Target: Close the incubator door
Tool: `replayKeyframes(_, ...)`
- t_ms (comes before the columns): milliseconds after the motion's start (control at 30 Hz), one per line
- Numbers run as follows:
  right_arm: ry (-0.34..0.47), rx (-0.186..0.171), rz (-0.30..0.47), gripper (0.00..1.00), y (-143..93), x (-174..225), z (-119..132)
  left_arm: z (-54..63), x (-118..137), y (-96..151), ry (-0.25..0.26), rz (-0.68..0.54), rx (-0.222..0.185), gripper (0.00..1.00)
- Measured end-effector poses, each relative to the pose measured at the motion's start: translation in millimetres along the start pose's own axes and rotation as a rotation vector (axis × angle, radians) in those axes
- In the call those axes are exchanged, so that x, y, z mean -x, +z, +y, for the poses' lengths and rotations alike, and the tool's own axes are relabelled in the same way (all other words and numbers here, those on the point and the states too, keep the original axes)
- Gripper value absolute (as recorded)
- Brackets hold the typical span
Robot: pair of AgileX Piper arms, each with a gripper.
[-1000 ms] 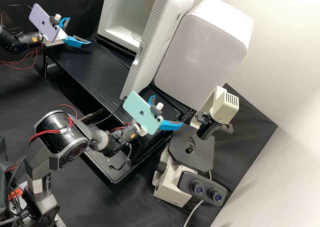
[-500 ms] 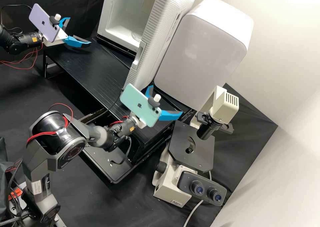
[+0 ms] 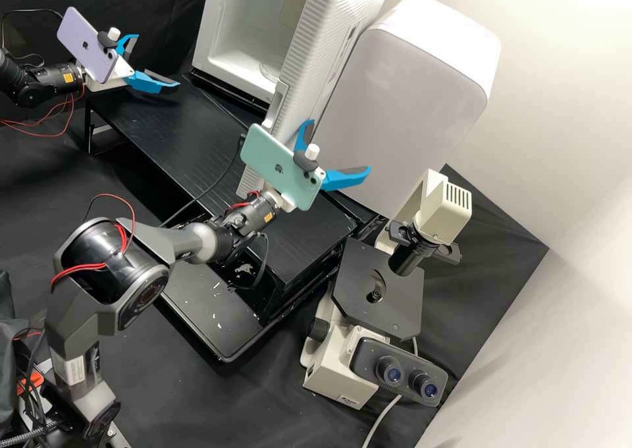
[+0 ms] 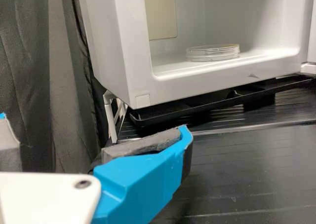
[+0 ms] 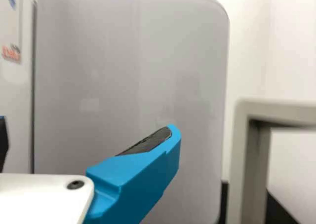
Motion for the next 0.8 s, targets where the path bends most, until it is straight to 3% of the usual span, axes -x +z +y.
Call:
replayKeyframes(300, 0.029, -0.009, 0.076, 0.00, -23.1, -24.4, 1.0, 0.0, 0.0, 0.0, 0.000, 0.000, 0.000, 1.00)
replayKeyframes(533, -0.030, -0.036, 0.098, 0.00, -45.0, -43.4, -10.3, 0.0, 0.0, 0.0, 0.000, 0.000, 0.000, 1.00)
replayKeyframes(800, -0.085, -0.054, 0.174, 0.00, -84.8, -67.6, -19.8, 0.0, 0.0, 0.0, 0.000, 0.000, 0.000, 1.00)
